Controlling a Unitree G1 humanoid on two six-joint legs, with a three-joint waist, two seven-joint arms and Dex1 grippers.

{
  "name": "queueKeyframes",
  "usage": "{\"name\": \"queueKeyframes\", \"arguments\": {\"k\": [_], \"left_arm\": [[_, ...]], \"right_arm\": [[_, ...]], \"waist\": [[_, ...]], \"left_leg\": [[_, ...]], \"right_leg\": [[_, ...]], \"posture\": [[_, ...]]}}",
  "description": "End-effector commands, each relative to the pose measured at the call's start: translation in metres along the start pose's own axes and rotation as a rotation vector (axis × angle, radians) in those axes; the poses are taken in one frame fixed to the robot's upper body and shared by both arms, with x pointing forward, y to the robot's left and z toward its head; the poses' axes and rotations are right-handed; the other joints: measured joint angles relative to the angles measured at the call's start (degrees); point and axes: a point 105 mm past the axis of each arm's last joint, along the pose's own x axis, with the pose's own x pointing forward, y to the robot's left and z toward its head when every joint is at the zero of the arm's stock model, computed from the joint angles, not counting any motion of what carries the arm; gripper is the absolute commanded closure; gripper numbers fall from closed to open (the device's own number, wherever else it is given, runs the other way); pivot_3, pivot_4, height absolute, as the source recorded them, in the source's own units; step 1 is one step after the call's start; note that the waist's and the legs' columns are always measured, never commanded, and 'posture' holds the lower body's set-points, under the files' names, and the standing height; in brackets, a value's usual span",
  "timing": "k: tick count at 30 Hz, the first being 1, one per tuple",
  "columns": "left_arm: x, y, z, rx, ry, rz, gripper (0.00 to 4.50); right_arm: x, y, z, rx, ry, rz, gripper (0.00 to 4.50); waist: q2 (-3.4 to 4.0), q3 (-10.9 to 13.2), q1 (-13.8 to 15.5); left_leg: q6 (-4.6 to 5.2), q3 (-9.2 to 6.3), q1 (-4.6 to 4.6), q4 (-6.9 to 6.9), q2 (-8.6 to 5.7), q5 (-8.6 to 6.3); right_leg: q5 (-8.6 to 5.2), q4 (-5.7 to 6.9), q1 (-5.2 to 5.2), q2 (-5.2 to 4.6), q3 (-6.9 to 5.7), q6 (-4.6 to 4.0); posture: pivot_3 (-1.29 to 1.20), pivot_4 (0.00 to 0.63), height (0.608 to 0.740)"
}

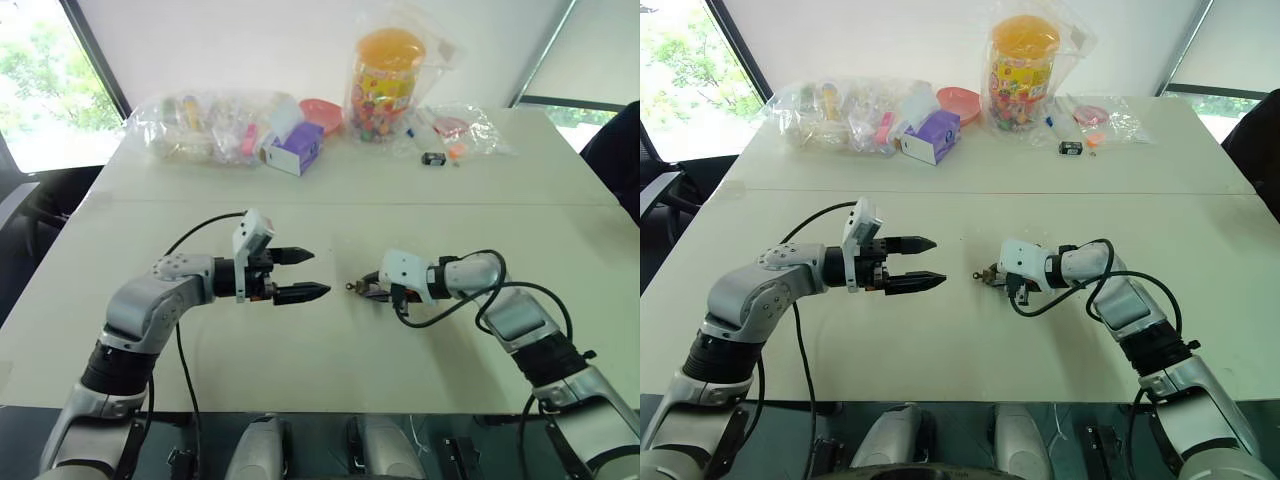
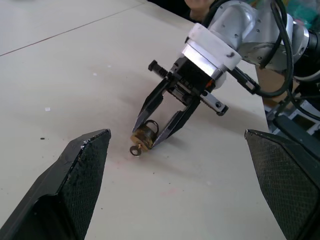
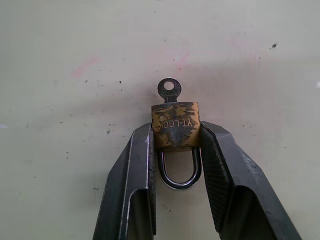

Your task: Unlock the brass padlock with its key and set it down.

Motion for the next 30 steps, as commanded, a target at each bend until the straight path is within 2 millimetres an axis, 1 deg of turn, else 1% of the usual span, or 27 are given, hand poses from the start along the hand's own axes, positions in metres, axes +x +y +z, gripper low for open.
{"name": "queueKeyframes", "arguments": {"k": [1, 3, 5, 6, 11, 14, 16, 21, 30], "left_arm": [[0.006, 0.0, 0.01, 0.012, -0.034, -0.04, 0.0], [0.013, 0.002, 0.012, -0.01, -0.045, -0.069, 0.0], [0.018, 0.002, 0.016, -0.023, -0.061, -0.094, 0.0], [0.02, 0.002, 0.019, -0.028, -0.067, -0.105, 0.0], [0.026, 0.0, 0.029, -0.044, -0.093, -0.163, 0.0], [0.028, 0.003, 0.035, -0.04, -0.108, -0.174, 0.0], [0.028, 0.004, 0.037, -0.043, -0.116, -0.178, 0.0], [0.031, 0.003, 0.029, -0.015, -0.092, -0.193, 0.0], [0.035, 0.001, 0.025, -0.004, -0.083, -0.205, 0.0]], "right_arm": [[-0.028, -0.031, 0.018, -0.281, 0.017, -0.257, 3.81], [-0.046, -0.038, 0.048, -0.452, -0.04, -0.382, 3.81], [-0.055, -0.033, 0.066, -0.548, -0.069, -0.419, 3.81], [-0.057, -0.029, 0.07, -0.576, -0.068, -0.421, 3.81], [-0.065, -0.01, 0.081, -0.604, -0.078, -0.403, 3.81], [-0.065, -0.002, 0.082, -0.598, -0.072, -0.381, 3.81], [-0.065, -0.002, 0.082, -0.597, -0.067, -0.379, 3.81], [-0.067, -0.003, 0.093, -0.59, -0.087, -0.381, 3.81], [-0.064, 0.002, 0.1, -0.589, -0.103, -0.359, 3.81]], "waist": [[0.02, 0.02, 0.22], [0.05, 0.06, 0.15], [0.05, 0.06, -0.11], [0.05, 0.06, -0.15], [0.05, 0.06, -0.07], [0.04, 0.06, -0.06], [0.04, 0.06, -0.06], [0.04, 0.06, -0.09], [0.04, 0.06, -0.03]], "left_leg": [[0.0, 0.0, -0.07, 0.01, -0.04, 0.0], [0.0, 0.01, -0.21, 0.03, -0.07, 0.0], [0.0, 0.01, -0.36, 0.03, -0.07, 0.0], [-0.01, 0.01, -0.46, 0.03, -0.04, 0.01], [-0.02, 0.01, -0.74, 0.07, 0.0, 0.01], [-0.01, 0.01, -0.83, 0.2, -0.03, 0.01], [0.0, 0.01, -0.83, 0.2, -0.05, 0.01], [0.0, 0.01, -0.84, 0.19, -0.04, 0.01], [0.0, 0.01, -0.85, 0.19, -0.05, 0.01]], "right_leg": [[0.0, 0.01, -0.06, -0.04, 0.0, 0.0], [0.0, -0.01, -0.19, -0.05, 0.01, 0.0], [0.01, -0.01, -0.33, -0.01, 0.01, 0.01], [0.01, 0.0, -0.43, 0.04, 0.02, 0.02], [0.01, 0.05, -0.72, 0.15, 0.01, 0.03], [0.02, 0.07, -0.74, 0.16, 0.01, 0.03], [0.01, 0.07, -0.74, 0.18, 0.01, 0.03], [0.01, 0.07, -0.77, 0.23, 0.0, 0.03], [0.01, 0.07, -0.77, 0.24, 0.0, 0.03]], "posture": [[0.0, 0.15, 0.735], [0.0, 0.15, 0.735], [0.0, 0.15, 0.735], [0.0, 0.15, 0.735], [0.0, 0.15, 0.735], [0.0, 0.15, 0.735], [0.0, 0.15, 0.735], [0.0, 0.15, 0.735], [0.0, 0.15, 0.735]]}}
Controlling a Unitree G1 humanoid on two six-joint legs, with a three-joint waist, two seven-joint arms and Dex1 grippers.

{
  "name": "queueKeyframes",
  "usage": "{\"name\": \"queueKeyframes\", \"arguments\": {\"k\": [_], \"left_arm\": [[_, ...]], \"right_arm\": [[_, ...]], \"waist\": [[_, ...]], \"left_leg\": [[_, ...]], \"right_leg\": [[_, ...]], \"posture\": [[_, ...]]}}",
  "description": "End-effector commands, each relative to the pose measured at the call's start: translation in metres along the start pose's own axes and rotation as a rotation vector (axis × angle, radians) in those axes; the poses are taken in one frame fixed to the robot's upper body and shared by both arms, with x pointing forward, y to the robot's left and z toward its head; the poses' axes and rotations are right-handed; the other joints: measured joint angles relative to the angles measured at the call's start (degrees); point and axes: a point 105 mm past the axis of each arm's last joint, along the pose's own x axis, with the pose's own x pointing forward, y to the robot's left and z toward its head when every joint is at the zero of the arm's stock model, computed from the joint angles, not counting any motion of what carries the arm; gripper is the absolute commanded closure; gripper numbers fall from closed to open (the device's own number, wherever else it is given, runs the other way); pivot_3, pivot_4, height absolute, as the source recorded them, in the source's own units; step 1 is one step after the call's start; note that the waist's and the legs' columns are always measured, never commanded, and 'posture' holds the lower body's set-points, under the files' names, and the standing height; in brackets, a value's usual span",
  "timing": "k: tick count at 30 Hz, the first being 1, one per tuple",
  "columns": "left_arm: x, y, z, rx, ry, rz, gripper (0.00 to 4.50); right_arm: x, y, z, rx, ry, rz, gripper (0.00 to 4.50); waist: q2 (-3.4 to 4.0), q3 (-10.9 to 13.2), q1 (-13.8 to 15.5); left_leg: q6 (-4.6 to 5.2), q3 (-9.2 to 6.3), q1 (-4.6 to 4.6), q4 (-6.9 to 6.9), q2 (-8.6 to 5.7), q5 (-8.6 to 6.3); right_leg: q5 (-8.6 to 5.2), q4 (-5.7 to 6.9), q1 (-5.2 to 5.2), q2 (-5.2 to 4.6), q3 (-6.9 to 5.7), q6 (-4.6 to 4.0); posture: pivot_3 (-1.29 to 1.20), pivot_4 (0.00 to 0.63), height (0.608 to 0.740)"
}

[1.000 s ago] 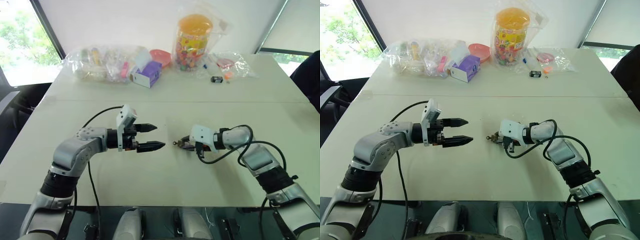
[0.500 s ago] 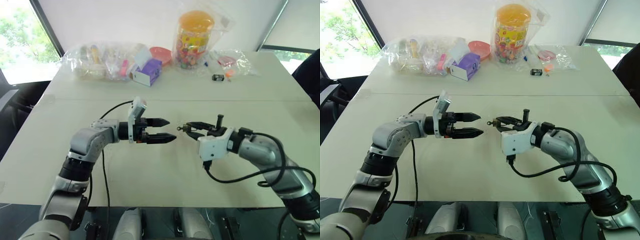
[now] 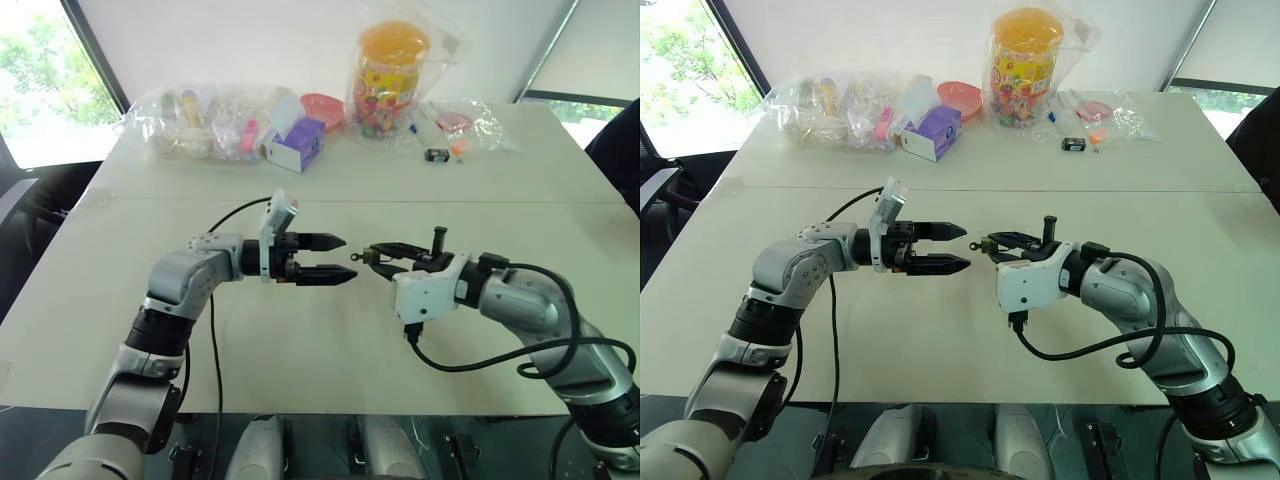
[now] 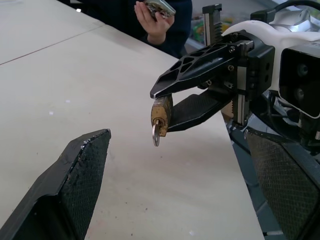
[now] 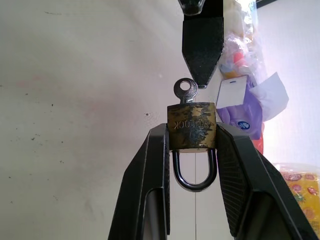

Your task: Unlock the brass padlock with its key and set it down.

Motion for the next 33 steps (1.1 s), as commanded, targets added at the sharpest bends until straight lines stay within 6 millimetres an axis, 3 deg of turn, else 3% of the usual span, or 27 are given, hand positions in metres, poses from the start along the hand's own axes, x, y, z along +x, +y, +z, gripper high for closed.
{"name": "queueKeyframes", "arguments": {"k": [1, 5, 8, 15, 33], "left_arm": [[0.003, -0.002, 0.002, 0.028, -0.004, -0.018, 0.0], [0.003, 0.001, -0.002, 0.03, 0.012, -0.008, 0.0], [0.003, 0.001, -0.005, 0.028, 0.02, -0.012, 0.87], [0.008, 0.004, -0.001, 0.038, 0.0, -0.012, 4.35], [0.001, 0.004, 0.001, 0.08, 0.008, 0.004, 4.44]], "right_arm": [[-0.003, -0.012, 0.017, -0.043, -0.049, -0.039, 3.81], [-0.002, -0.012, 0.02, -0.043, -0.05, -0.043, 3.81], [-0.002, -0.012, 0.022, -0.04, -0.052, -0.044, 3.81], [-0.003, -0.01, 0.024, -0.034, -0.048, -0.031, 3.81], [-0.002, 0.003, 0.022, -0.003, -0.046, 0.044, 3.81]], "waist": [[0.0, 0.0, -0.01], [0.0, 0.0, -0.03], [0.0, 0.0, -0.03], [0.0, 0.0, 0.0], [0.0, 0.0, -0.03]], "left_leg": [[0.0, 0.0, 0.0, 0.0, 0.0, 0.0], [0.0, 0.0, 0.0, 0.0, 0.0, 0.0], [0.0, 0.0, 0.0, 0.0, 0.0, 0.0], [0.0, 0.0, 0.0, 0.0, -0.01, 0.0], [0.0, 0.0, -0.01, 0.0, -0.01, 0.0]], "right_leg": [[0.0, 0.0, 0.0, 0.0, 0.0, 0.0], [0.0, 0.0, 0.0, 0.01, 0.0, 0.0], [0.0, 0.0, 0.0, 0.02, 0.0, 0.0], [0.0, 0.0, 0.0, 0.02, -0.01, 0.0], [0.0, 0.01, -0.01, 0.02, -0.01, 0.0]], "posture": [[0.0, 0.15, 0.735], [0.0, 0.15, 0.735], [0.0, 0.15, 0.735], [0.0, 0.15, 0.735], [0.0, 0.15, 0.735]]}}
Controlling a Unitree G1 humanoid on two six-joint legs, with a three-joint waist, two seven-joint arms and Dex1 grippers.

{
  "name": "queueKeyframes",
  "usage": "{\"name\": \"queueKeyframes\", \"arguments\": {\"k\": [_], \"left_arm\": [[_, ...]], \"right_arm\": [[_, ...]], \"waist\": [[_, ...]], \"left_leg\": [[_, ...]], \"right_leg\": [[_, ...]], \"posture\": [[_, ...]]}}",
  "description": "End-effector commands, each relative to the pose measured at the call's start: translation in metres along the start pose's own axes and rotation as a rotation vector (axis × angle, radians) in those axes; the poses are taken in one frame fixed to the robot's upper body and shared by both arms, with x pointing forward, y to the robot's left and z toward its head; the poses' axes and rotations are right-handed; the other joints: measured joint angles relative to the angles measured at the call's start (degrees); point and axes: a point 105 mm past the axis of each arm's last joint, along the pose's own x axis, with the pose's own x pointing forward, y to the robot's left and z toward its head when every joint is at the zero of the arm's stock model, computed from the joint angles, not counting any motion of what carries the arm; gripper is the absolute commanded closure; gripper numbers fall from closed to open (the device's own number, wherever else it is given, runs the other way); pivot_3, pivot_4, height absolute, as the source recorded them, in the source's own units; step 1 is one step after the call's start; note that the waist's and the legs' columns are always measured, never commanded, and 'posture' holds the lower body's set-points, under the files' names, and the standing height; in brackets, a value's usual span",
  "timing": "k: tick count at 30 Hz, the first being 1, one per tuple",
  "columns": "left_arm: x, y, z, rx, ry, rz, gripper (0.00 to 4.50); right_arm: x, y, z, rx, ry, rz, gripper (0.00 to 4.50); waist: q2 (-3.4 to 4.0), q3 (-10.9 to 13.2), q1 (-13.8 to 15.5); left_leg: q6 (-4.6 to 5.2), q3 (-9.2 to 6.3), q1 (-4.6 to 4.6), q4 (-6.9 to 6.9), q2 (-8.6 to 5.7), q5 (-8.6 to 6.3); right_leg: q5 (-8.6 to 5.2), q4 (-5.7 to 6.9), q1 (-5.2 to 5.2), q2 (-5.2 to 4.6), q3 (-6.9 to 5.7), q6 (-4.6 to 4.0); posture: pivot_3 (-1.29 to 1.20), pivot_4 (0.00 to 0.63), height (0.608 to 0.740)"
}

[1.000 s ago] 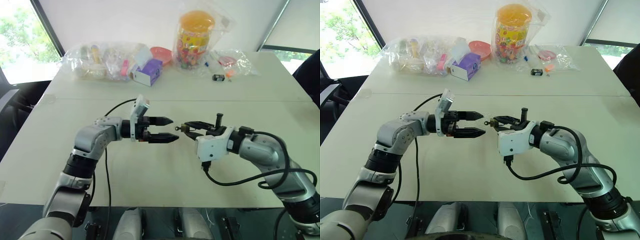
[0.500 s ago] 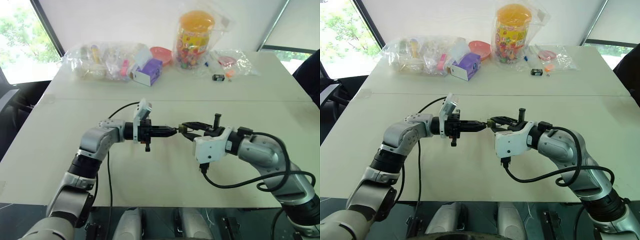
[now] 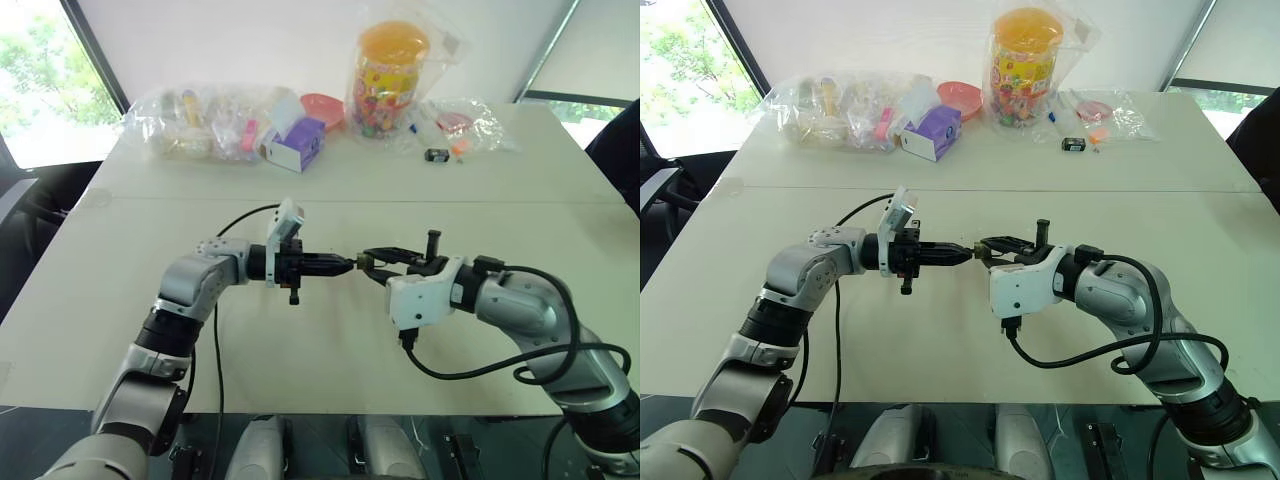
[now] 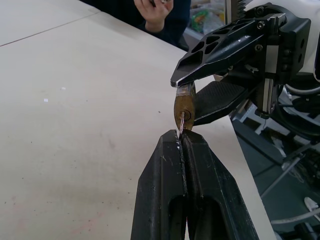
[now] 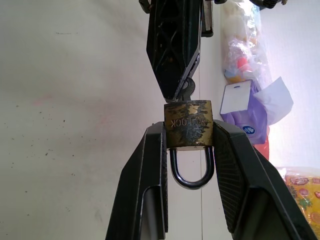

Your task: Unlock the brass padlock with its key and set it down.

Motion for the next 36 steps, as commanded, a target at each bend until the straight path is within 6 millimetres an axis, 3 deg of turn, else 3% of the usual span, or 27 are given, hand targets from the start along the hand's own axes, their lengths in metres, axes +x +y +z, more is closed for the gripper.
{"name": "queueKeyframes", "arguments": {"k": [1, 14, 22, 25, 29, 32, 35, 36], "left_arm": [[-0.004, -0.001, 0.016, 0.104, -0.037, 0.023, 4.44], [0.015, -0.014, 0.021, 0.551, -0.028, -0.031, 4.44], [0.017, -0.017, 0.022, 0.724, -0.007, -0.087, 4.44], [0.017, -0.01, 0.024, 0.627, -0.015, -0.05, 4.44], [-0.001, -0.002, 0.023, 0.074, -0.075, -0.033, 4.44], [-0.007, -0.007, 0.032, -0.106, -0.115, -0.075, 4.44], [-0.011, -0.015, 0.036, -0.222, -0.143, -0.105, 3.64], [-0.01, -0.017, 0.033, -0.222, -0.13, -0.102, 3.13]], "right_arm": [[-0.002, 0.002, 0.01, -0.007, -0.037, 0.021, 3.81], [0.007, 0.009, 0.02, 0.232, -0.105, 0.13, 3.81], [0.009, 0.018, 0.011, 0.275, -0.082, 0.214, 3.81], [0.009, 0.014, 0.006, 0.221, -0.065, 0.208, 3.81], [0.009, 0.012, -0.006, 0.112, -0.012, 0.167, 3.81], [0.007, 0.008, -0.012, 0.084, 0.006, 0.152, 3.81], [0.006, 0.009, -0.015, 0.091, 0.016, 0.134, 3.81], [0.006, 0.009, -0.015, 0.09, 0.016, 0.129, 3.81]], "waist": [[0.0, 0.0, 0.0], [0.0, 0.0, 0.04], [0.0, 0.0, 0.11], [0.0, 0.0, 0.08], [-0.01, 0.01, -0.14], [-0.01, 0.0, -0.38], [-0.01, 0.01, -0.19], [-0.01, 0.01, -0.16]], "left_leg": [[0.0, 0.0, 0.0, 0.0, 0.0, 0.0], [0.0, 0.0, 0.0, 0.0, 0.0, 0.0], [0.01, 0.0, -0.01, 0.01, -0.01, -0.01], [0.02, 0.0, -0.01, 0.01, -0.01, -0.01], [0.04, -0.02, -0.05, 0.02, 0.0, -0.02], [0.04, -0.01, -0.05, 0.02, 0.02, -0.02], [0.03, -0.02, -0.06, 0.03, 0.03, -0.01], [0.03, -0.02, -0.06, 0.03, 0.03, -0.01]], "right_leg": [[0.0, 0.0, 0.0, 0.0, 0.0, 0.0], [0.0, 0.0, 0.0, -0.02, 0.0, 0.0], [0.0, 0.0, 0.0, -0.02, -0.01, 0.0], [0.0, 0.0, 0.0, -0.01, -0.02, 0.0], [0.0, 0.01, -0.02, 0.01, -0.03, 0.02], [0.0, 0.09, -0.11, 0.05, -0.02, 0.02], [0.0, 0.14, -0.14, 0.04, -0.01, 0.02], [0.0, 0.14, -0.14, 0.01, 0.0, 0.02]], "posture": [[0.0, 0.15, 0.735], [0.0, 0.15, 0.735], [0.0, 0.15, 0.735], [0.0, 0.15, 0.735], [0.0, 0.15, 0.735], [0.0, 0.15, 0.735], [0.0, 0.15, 0.735], [0.0, 0.15, 0.735]]}}
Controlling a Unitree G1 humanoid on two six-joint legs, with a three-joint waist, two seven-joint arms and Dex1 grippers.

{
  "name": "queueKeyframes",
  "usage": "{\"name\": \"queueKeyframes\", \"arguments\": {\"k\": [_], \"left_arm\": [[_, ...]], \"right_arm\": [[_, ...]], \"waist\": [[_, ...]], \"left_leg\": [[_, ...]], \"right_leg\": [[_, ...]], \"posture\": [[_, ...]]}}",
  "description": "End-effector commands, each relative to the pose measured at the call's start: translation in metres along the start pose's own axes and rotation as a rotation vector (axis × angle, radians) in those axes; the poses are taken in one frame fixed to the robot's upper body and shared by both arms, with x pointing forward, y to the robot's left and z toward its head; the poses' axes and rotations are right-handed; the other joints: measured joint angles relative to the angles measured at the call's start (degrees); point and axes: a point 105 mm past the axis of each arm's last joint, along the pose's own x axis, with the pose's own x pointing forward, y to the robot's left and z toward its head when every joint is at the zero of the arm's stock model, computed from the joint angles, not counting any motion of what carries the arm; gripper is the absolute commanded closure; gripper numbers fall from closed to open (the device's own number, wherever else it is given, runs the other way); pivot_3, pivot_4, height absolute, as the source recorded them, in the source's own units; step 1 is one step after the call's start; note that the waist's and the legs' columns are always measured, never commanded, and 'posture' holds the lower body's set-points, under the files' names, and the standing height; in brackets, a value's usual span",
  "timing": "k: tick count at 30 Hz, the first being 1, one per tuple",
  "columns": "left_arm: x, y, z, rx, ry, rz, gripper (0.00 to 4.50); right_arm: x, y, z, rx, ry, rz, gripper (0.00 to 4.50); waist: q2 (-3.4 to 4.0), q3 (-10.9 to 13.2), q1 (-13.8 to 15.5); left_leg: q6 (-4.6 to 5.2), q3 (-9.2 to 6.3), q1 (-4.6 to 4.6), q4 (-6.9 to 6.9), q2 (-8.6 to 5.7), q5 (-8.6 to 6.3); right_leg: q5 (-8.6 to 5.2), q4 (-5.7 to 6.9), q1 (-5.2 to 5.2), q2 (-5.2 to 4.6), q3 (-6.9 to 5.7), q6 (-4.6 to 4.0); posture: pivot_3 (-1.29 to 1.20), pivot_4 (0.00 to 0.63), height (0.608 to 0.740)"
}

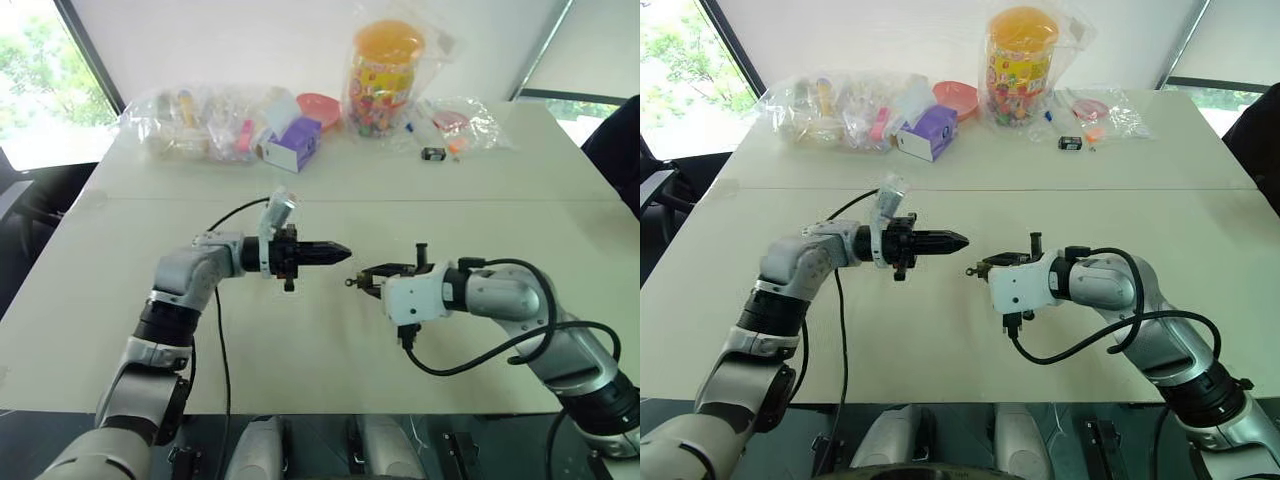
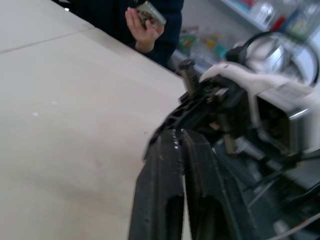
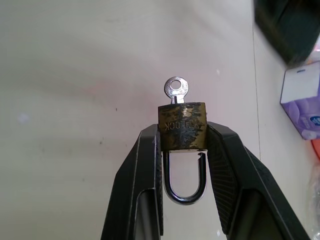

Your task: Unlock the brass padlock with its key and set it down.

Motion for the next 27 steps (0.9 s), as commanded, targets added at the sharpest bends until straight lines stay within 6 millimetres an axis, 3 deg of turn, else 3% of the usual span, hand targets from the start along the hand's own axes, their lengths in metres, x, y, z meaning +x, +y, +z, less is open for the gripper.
{"name": "queueKeyframes", "arguments": {"k": [1, 6, 10, 24, 27], "left_arm": [[0.004, -0.014, 0.004, 0.009, 0.008, -0.038, 2.63], [0.015, -0.003, -0.014, 0.044, 0.031, 0.044, 0.17], [0.018, 0.009, -0.025, 0.066, 0.052, 0.097, 0.17], [0.024, 0.024, -0.031, 0.023, 0.035, 0.116, 0.17], [0.025, 0.027, -0.031, 0.025, 0.035, 0.12, 0.97]], "right_arm": [[-0.005, -0.01, 0.005, -0.037, -0.012, -0.059, 3.81], [-0.004, -0.012, 0.009, -0.039, -0.021, -0.068, 3.81], [-0.003, -0.013, 0.013, -0.043, -0.031, -0.072, 3.81], [-0.004, -0.02, 0.028, -0.059, -0.056, -0.097, 3.81], [-0.004, -0.019, 0.029, -0.058, -0.055, -0.098, 3.81]], "waist": [[0.0, 0.0, 0.06], [0.0, 0.0, 0.25], [0.0, 0.0, 0.23], [0.0, 0.0, 0.23], [0.0, 0.0, 0.22]], "left_leg": [[0.0, 0.0, 0.0, 0.0, 0.0, 0.0], [-0.03, 0.01, 0.0, 0.02, -0.04, 0.02], [-0.03, 0.01, 0.0, 0.01, -0.04, 0.02], [-0.03, 0.01, 0.0, 0.02, -0.05, 0.02], [-0.03, 0.01, 0.0, 0.02, -0.06, 0.02]], "right_leg": [[0.0, 0.0, 0.0, -0.02, 0.01, 0.0], [0.0, 0.0, 0.01, -0.12, 0.02, 0.0], [0.0, 0.0, 0.01, -0.11, 0.02, 0.0], [0.0, 0.0, 0.0, -0.07, 0.0, 0.0], [0.0, 0.0, 0.01, -0.07, 0.0, 0.0]], "posture": [[0.0, 0.15, 0.735], [0.0, 0.15, 0.735], [0.0, 0.15, 0.735], [0.0, 0.15, 0.735], [0.0, 0.15, 0.735]]}}
